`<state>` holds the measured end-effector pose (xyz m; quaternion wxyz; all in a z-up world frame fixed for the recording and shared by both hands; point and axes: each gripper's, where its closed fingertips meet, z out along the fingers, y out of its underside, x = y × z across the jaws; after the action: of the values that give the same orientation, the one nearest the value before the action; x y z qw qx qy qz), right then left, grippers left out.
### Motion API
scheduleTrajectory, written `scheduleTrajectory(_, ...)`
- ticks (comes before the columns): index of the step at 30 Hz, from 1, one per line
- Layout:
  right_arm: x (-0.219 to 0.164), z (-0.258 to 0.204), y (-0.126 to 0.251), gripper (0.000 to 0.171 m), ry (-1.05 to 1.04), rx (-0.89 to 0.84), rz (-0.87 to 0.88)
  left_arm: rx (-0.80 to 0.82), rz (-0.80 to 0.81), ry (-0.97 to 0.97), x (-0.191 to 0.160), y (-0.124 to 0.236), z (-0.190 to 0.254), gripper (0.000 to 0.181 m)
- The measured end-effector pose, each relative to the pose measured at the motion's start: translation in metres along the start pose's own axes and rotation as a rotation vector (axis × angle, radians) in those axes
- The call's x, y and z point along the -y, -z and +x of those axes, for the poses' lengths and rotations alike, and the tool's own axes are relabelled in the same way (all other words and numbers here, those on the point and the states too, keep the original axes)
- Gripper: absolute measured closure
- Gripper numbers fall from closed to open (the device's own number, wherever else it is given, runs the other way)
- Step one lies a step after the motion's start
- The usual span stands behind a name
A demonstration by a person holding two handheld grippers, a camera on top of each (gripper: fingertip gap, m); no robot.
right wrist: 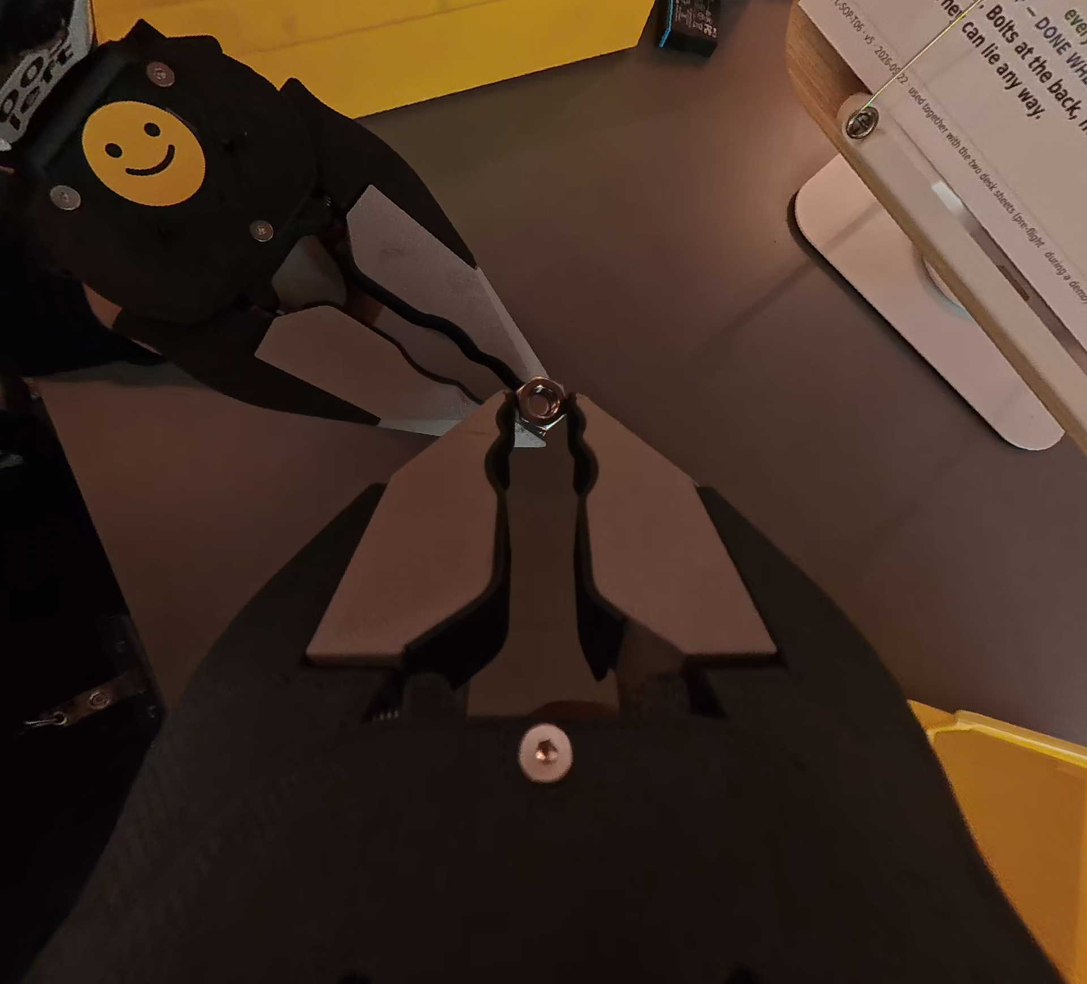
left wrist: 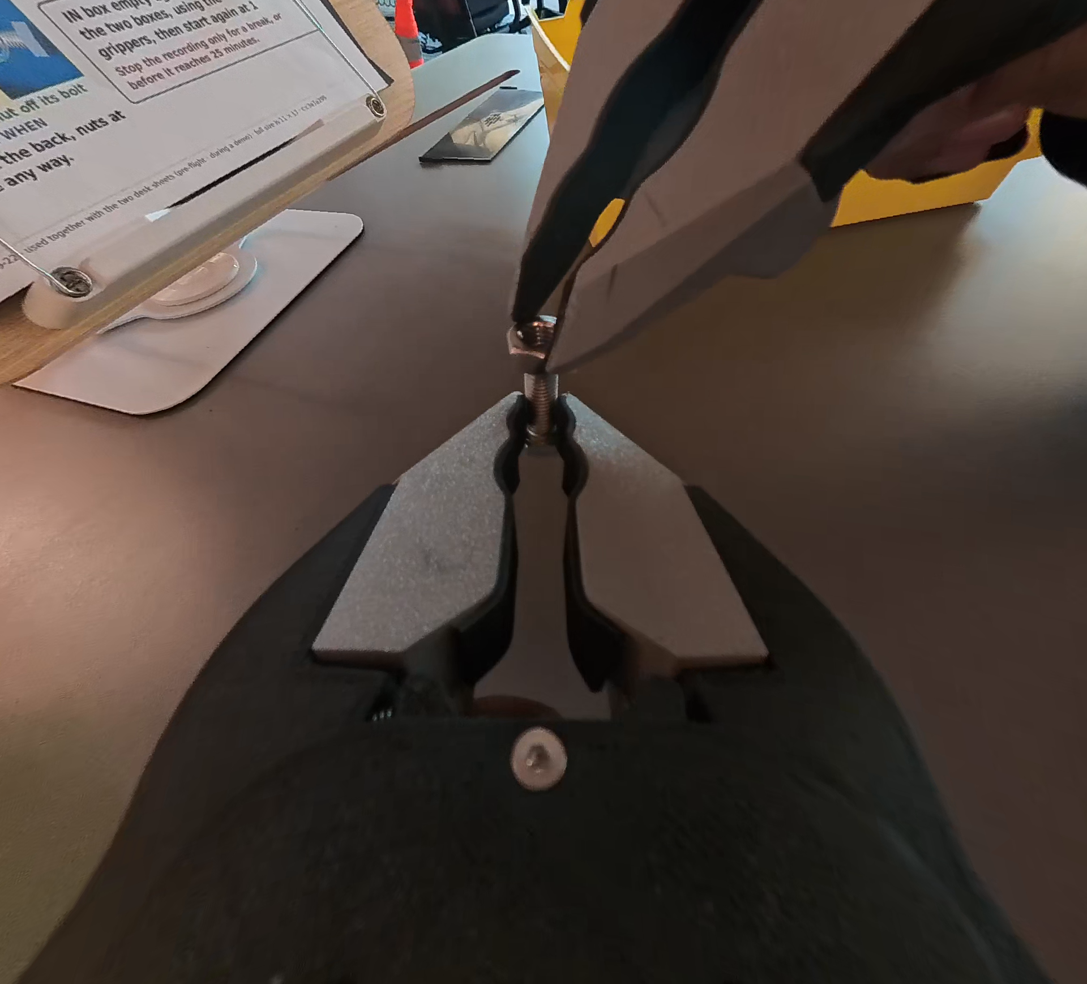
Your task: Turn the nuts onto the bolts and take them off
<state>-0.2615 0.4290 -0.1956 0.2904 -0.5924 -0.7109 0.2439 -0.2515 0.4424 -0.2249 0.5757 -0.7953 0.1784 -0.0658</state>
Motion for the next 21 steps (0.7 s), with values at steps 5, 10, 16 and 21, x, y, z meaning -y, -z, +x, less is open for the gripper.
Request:
scheduleTrajectory(5, 0.0006, 0.0005, -0.0004, 0.156, -0.029, 0.011, 0.028, 0.005, -0.001, 0.0, -0.0002, 0.0003, -0.0008, 0.174)
scheduleTrajectory(10, 0.0016, 0.0009, -0.0003, 0.156, -0.046, 0.007, 0.037, 0.007, 0.005, 0.005, 0.0007, 0.0006, -0.0015, 0.175)
scheduleTrajectory(16, 0.0019, 0.0003, 0.0007, 0.156, -0.047, 0.001, 0.042, 0.005, 0.009, 0.001, 0.0013, 0.0007, -0.0008, 0.175)
scheduleTrajectory(21, 0.0026, 0.0001, 0.0012, 0.156, -0.046, -0.003, 0.045, 0.005, 0.013, 0.001, 0.0018, 0.0011, -0.0009, 0.175)
